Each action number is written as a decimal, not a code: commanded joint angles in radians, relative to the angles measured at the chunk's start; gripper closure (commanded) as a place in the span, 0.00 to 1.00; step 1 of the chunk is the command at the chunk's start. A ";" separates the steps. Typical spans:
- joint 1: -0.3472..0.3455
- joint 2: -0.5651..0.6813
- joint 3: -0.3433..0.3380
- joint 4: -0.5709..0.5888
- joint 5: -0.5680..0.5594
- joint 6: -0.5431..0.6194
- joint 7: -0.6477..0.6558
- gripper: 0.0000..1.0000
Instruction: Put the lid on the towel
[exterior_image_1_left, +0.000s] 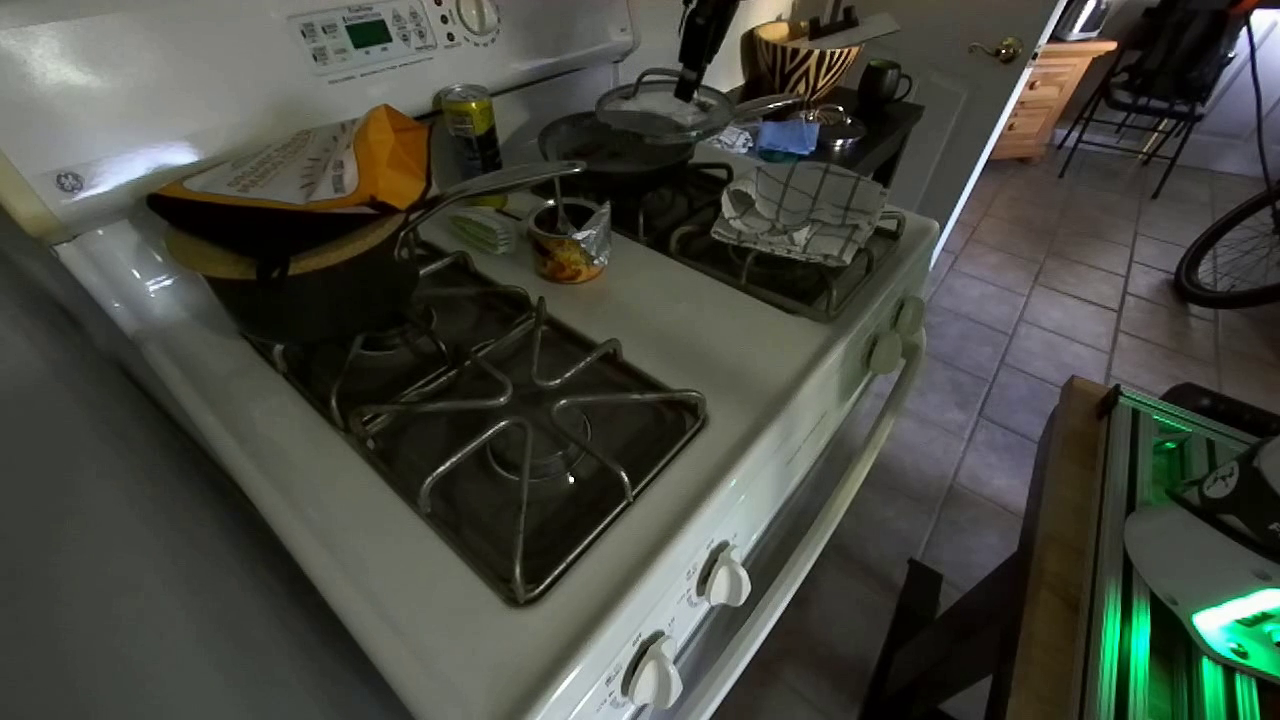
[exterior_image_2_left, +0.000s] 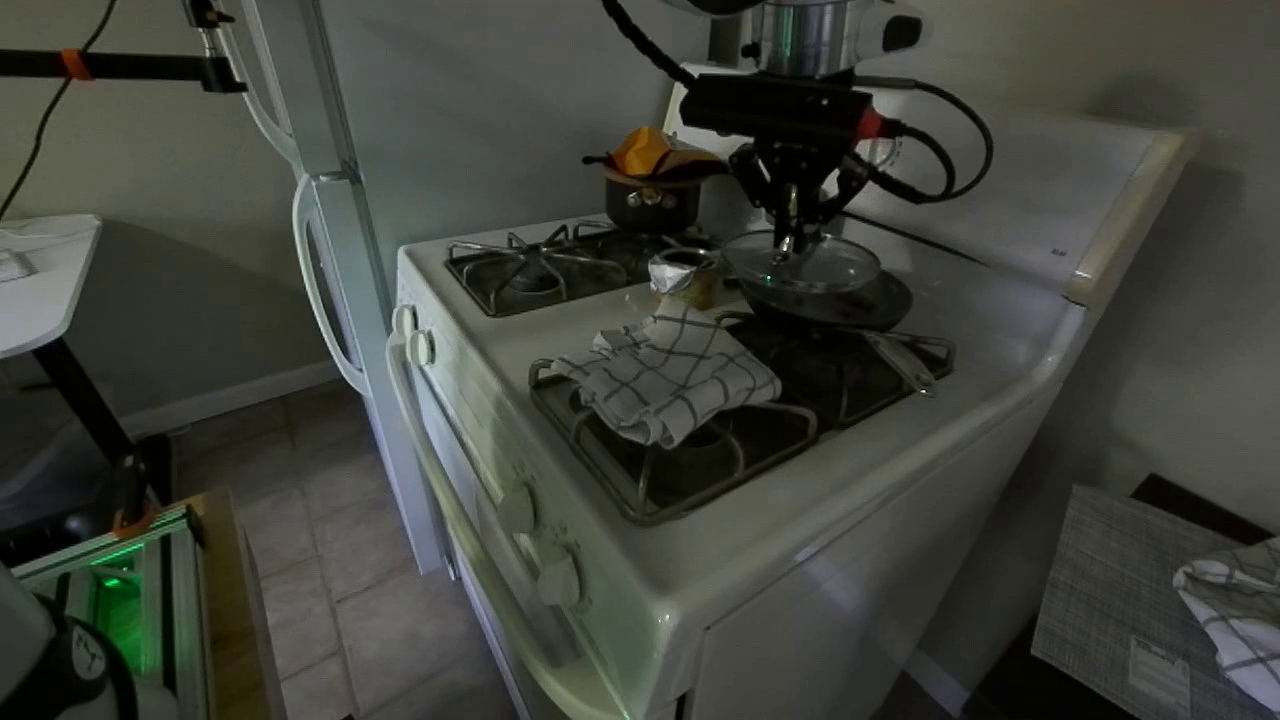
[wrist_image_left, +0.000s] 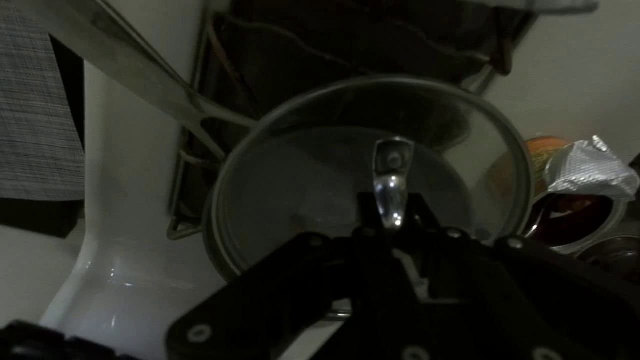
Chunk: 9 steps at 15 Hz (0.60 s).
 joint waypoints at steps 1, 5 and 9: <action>0.007 -0.225 -0.028 -0.215 0.006 -0.013 -0.007 0.95; 0.031 -0.417 -0.062 -0.410 0.001 -0.003 0.036 0.95; 0.047 -0.546 -0.083 -0.564 -0.007 0.031 0.114 0.95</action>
